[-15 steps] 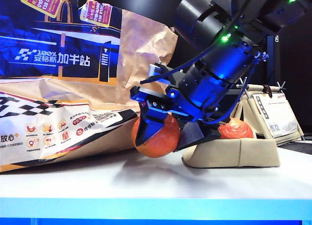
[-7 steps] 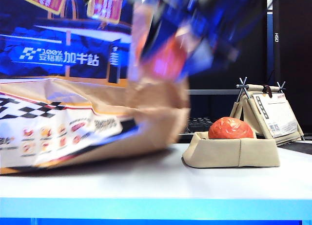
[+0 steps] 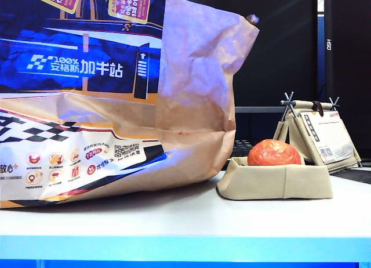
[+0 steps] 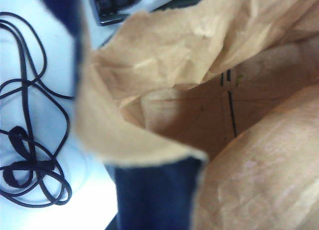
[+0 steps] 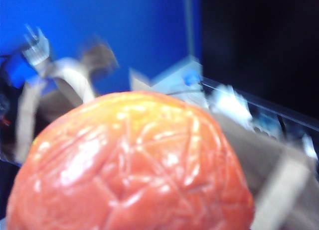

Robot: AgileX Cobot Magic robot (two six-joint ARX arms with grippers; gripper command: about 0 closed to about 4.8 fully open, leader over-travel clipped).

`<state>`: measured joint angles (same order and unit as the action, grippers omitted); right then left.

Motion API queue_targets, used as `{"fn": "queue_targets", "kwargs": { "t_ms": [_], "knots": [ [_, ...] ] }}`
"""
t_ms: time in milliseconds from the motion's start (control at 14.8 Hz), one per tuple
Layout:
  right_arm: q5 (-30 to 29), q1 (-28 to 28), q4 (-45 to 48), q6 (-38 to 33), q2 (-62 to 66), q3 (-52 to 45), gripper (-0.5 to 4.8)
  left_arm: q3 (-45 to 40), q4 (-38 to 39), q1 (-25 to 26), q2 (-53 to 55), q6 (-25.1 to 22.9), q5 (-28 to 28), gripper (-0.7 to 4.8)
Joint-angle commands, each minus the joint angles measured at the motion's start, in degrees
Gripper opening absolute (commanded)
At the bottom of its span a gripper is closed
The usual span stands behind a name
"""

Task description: Open the paper bag and put two oranges into the paper bag.

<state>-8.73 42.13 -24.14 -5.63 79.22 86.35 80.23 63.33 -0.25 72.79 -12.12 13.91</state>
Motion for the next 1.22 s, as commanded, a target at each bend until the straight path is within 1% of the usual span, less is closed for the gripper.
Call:
{"fn": "queue_targets", "kwargs": {
  "t_ms": [68, 203, 406, 609, 744, 947, 1015, 1083, 1218],
  "knots": [
    [-4.76, 0.22, -3.89, 1.84, 7.76, 9.7, -0.06, 0.17, 1.11, -0.02, -0.13, -1.09, 1.4, 0.47],
    [-7.41, 0.24, -7.85, 1.84, 15.19, 15.54, -0.06, 0.17, 1.4, -0.02, -0.13, -1.25, 3.21, 0.47],
    [-7.96, 0.52, -10.78, 1.99, 21.24, 20.98, -0.06, 0.17, 2.64, -0.04, -0.13, -1.42, 5.57, 0.47],
    [-8.0, 0.63, -11.39, 2.38, 21.88, 21.59, -0.06, 0.17, 2.71, -0.07, -0.13, -1.42, 5.99, 0.47],
    [-7.72, 0.59, -14.58, 2.97, 22.29, 21.57, -0.06, 0.17, 2.71, -0.07, -0.13, -1.53, 8.9, 0.47],
    [-3.06, -0.22, -20.79, 4.66, 23.45, 21.57, -0.06, 0.17, 2.67, -0.07, -0.15, -2.54, 8.9, 0.47],
    [0.76, -0.98, -23.04, 4.9, 23.74, 21.57, -0.06, 0.17, 2.71, -0.02, -0.17, -2.49, 8.85, 0.47],
    [1.7, -1.64, -23.47, 5.05, 23.76, 21.57, -0.06, 0.17, 2.84, 0.0, -0.17, -2.51, 8.85, 0.47],
    [0.7, -3.5, -23.41, 5.03, 23.76, 21.59, -0.06, 0.17, 2.82, -0.02, -0.15, -2.51, 8.9, 0.47]
  ]
}}
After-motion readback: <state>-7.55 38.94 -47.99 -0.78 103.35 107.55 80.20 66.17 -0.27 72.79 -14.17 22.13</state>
